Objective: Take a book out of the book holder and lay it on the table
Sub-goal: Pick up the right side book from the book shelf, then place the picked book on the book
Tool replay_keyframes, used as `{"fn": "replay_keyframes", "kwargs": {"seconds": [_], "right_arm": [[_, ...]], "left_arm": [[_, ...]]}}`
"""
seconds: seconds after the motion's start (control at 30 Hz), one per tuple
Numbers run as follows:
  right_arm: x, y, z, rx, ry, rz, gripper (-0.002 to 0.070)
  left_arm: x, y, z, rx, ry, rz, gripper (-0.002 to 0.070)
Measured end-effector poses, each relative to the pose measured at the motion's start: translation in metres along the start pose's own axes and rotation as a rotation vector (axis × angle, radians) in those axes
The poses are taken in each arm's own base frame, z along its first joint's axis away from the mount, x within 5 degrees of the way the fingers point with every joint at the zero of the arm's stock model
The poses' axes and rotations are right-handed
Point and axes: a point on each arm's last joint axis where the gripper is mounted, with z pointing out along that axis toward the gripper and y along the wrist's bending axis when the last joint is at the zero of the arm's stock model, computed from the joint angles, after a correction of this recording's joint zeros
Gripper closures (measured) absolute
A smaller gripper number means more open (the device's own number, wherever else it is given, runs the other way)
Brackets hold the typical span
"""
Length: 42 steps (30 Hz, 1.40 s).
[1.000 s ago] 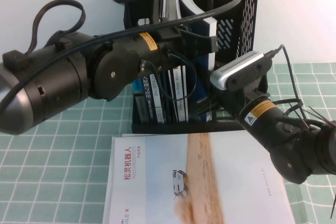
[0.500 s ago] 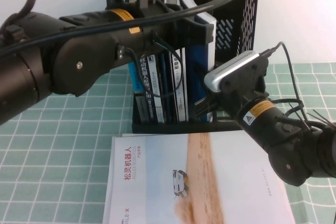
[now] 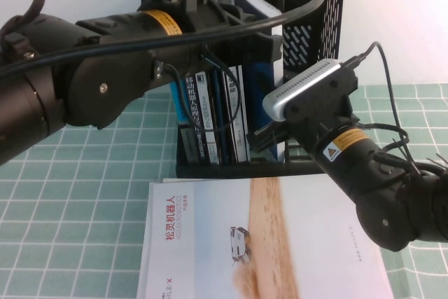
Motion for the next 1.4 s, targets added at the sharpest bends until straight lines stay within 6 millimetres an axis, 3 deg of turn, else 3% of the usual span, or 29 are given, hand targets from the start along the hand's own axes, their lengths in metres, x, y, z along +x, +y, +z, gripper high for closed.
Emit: {"fn": "replay_keyframes", "kwargs": {"seconds": [0.37, 0.47, 0.63, 0.9, 1.1, 1.4], "right_arm": [[-0.037, -0.011, -0.008, 0.037, -0.076, 0.029, 0.0545], [-0.056, -0.016, -0.009, 0.05, -0.126, 0.024, 0.0545], [-0.105, -0.033, -0.019, 0.112, -0.287, 0.023, 0.0547], [-0.171, -0.052, -0.059, 0.122, -0.453, 0.016, 0.0549], [-0.211, -0.053, -0.097, -0.003, -0.465, -0.145, 0.0549], [-0.219, -0.045, -0.134, -0.224, -0.282, -0.346, 0.0549]], "left_arm": [[-0.007, -0.002, -0.02, -0.001, 0.009, -0.003, 0.0678], [-0.011, -0.002, -0.033, -0.009, 0.016, 0.019, 0.0678], [-0.019, -0.003, -0.06, -0.024, 0.01, 0.058, 0.0678], [-0.028, -0.004, -0.113, -0.042, 0.024, 0.068, 0.0678], [-0.019, 0.002, -0.145, -0.112, 0.152, 0.063, 0.0678], [-0.006, 0.022, -0.186, -0.318, 0.174, -0.028, 0.0678]]}}
